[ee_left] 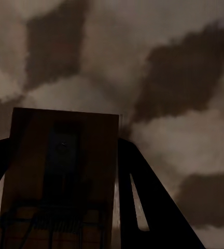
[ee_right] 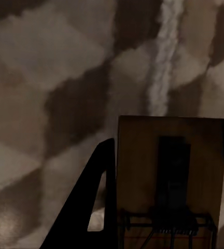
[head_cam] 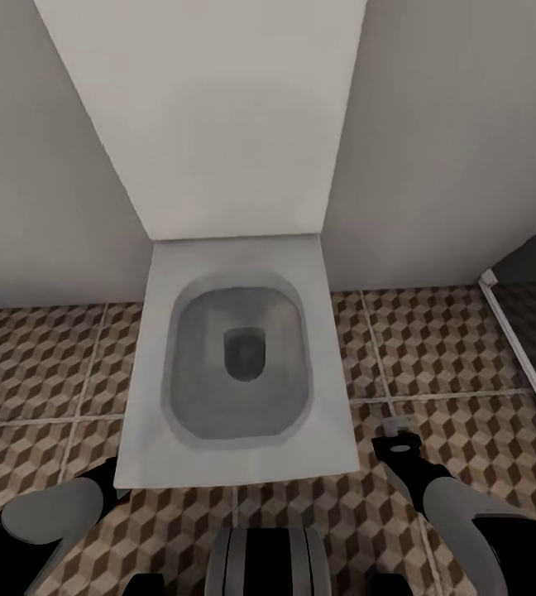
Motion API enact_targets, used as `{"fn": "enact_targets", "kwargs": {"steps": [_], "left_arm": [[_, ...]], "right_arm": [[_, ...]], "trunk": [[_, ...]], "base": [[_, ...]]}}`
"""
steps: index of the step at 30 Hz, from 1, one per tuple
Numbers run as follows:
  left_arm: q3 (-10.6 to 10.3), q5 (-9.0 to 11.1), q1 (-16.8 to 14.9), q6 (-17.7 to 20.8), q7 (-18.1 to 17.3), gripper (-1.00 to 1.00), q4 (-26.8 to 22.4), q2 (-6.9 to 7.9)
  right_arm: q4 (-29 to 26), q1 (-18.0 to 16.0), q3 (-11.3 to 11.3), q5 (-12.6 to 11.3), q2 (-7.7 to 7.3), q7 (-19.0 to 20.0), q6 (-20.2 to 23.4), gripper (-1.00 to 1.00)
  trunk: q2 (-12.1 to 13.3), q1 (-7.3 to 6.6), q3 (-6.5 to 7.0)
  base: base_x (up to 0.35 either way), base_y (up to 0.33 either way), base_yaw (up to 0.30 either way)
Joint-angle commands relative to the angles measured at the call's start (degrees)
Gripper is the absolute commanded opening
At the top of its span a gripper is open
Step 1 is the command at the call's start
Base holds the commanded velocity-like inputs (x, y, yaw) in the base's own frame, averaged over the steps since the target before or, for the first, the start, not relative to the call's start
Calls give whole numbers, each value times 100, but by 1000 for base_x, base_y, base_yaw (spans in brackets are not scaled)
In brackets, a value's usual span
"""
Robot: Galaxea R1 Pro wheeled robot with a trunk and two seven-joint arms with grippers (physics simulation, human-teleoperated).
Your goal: Take the four mousetraps from the cabinet in the bathroom and place them on the bathroom floor. Make sure all four end up on the same floor surface, and ensure that at least two of them are either under or directly next to the same bathroom sink.
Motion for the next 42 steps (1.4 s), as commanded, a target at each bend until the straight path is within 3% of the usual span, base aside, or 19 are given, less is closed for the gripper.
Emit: {"fn": "enact_targets", "kwargs": {"steps": [1, 19, 32, 42], "left_arm": [[-49, 26, -5, 13, 13, -100, -14, 4], [-49, 26, -5, 4, 13, -100, 1, 11], [-52, 26, -5, -10, 5, -100, 34, -4], [-41, 26, -8, -14, 7, -100, 78, 50]], "right_arm": [[0, -3, 7, 33, 1, -5, 18, -100], [-40, -3, -1, 33, 12, -6, 20, -100], [-143, -13, 15, 41, 24, -5, -7, -100], [-186, -25, 24, 74, 141, -5, -2, -100]], "trunk": [[-1, -1, -11], [-1, -1, -153], [-1, -1, -165], [-1, -1, -165]], "base": [[0, 0, -168], [0, 0, -164], [0, 0, -16], [0, 0, 0]]}}
